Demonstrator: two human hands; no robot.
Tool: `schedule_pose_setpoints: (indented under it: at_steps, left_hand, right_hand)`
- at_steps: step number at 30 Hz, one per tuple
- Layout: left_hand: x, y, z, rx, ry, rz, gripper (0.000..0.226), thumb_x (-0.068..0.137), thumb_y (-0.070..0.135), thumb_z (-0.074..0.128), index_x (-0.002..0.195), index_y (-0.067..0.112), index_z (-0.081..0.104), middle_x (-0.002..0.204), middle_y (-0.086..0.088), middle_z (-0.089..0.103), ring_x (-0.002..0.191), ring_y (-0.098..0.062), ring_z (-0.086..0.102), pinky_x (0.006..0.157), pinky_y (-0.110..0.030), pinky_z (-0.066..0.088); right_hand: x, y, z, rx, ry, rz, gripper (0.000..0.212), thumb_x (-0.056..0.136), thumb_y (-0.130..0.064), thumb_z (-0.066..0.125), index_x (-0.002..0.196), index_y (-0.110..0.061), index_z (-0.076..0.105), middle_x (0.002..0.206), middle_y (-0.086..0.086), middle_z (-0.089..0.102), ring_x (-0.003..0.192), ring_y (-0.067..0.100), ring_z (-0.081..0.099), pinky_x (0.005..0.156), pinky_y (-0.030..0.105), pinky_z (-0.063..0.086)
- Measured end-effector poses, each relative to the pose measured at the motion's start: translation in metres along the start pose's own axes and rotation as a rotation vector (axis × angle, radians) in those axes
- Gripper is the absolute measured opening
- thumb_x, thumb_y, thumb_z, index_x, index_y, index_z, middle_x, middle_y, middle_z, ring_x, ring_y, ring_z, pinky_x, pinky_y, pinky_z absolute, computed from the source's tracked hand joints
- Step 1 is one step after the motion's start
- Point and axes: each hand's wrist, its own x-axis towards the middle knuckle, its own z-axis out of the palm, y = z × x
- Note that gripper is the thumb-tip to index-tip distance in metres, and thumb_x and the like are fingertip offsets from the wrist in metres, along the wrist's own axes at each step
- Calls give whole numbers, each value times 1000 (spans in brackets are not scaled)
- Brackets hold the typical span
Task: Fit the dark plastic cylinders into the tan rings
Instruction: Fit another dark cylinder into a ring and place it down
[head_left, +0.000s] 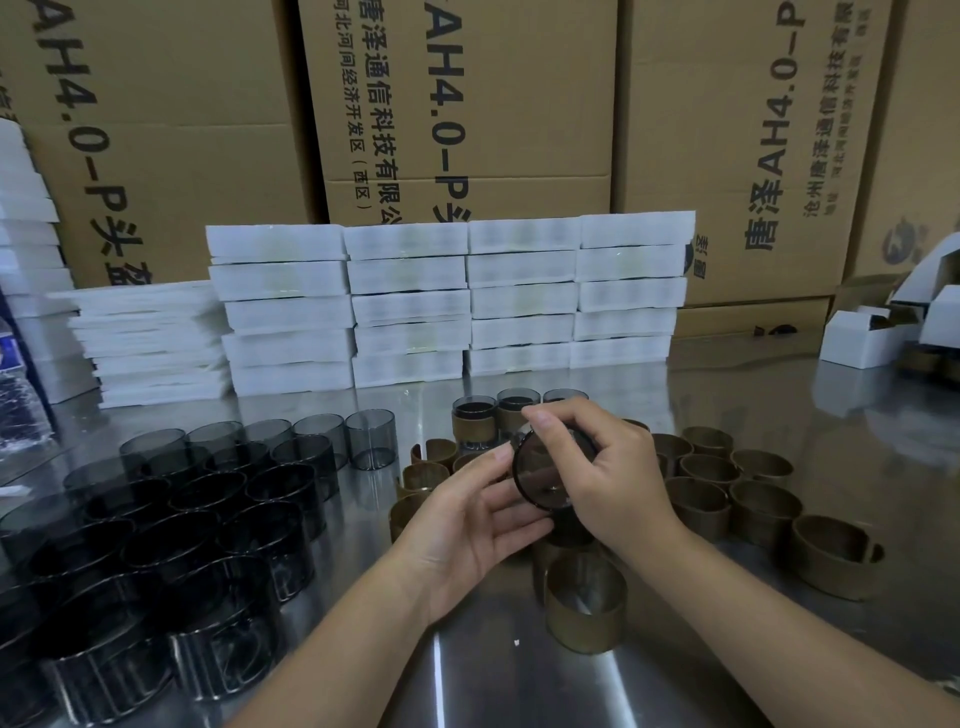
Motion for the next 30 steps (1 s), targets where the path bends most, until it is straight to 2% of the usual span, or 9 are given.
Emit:
schedule_pose_setpoints:
  at_steps: [5, 8, 12, 16, 19, 24, 27, 30]
  left_hand:
    - [0, -1, 1, 24, -14, 25, 48, 73, 30, 75, 119, 18, 66, 117, -21, 69, 99, -28, 71, 79, -31, 58]
    - [0, -2, 2, 42, -22, 37, 39, 76, 23, 73, 115, 19, 69, 117, -19, 69, 98, -28, 71, 77, -29, 58]
    - [0, -1, 2, 74, 15, 66, 48, 75, 21, 72, 122, 13, 64, 117, -21, 69, 95, -27, 72, 77, -28, 58]
    - [-1, 1, 3, 71, 56, 105, 46, 75, 20, 73, 120, 12, 65, 114, -19, 70, 94, -29, 72, 74, -26, 58]
    - [-1, 1, 3, 44, 98, 129, 41, 75, 23, 75, 113, 9, 67, 111, -21, 71, 99, -34, 71, 72, -26, 59]
    - [0, 2, 1, -39, 122, 146, 52, 73, 21, 76, 120, 3, 63, 113, -23, 69, 104, -36, 69, 74, -26, 59]
    - [1, 2, 1, -99, 119, 151, 51, 72, 22, 74, 118, 3, 64, 113, -24, 70, 103, -34, 69, 72, -24, 59]
    - [1, 2, 0, -127, 125, 154, 48, 69, 23, 71, 113, 3, 67, 111, -25, 70, 100, -35, 70, 72, -25, 59]
  right_hand:
    - [0, 0, -3, -16, -1, 40, 32, 92, -38, 45, 91, -21, 73, 79, -12, 71, 79, 6, 66, 71, 34, 52]
    - [0, 1, -3, -20, -15, 35, 35, 94, -35, 40, 96, -22, 72, 83, -14, 71, 83, 4, 65, 72, 30, 52]
    - [-1, 1, -2, 17, -44, 27, 32, 96, -33, 36, 101, -25, 67, 91, -13, 70, 90, 5, 65, 78, 27, 52]
    - [0, 1, -3, 90, -44, 21, 18, 95, -30, 37, 102, -34, 54, 100, -11, 67, 92, 2, 64, 77, 14, 48]
    - [1, 3, -3, 78, -2, -1, 18, 94, -27, 39, 102, -23, 55, 107, -7, 62, 101, 7, 61, 84, 18, 47]
    - [1, 0, -1, 142, -17, -26, 16, 93, -21, 42, 102, -17, 54, 112, 5, 60, 99, 0, 58, 73, 2, 43]
    - [3, 0, -2, 113, -49, -49, 15, 94, -21, 42, 104, -21, 53, 111, 4, 60, 98, -7, 56, 75, 1, 42]
    - [3, 1, -4, 58, -112, -46, 19, 95, -24, 40, 111, -23, 51, 112, 2, 60, 102, -6, 55, 80, 3, 41]
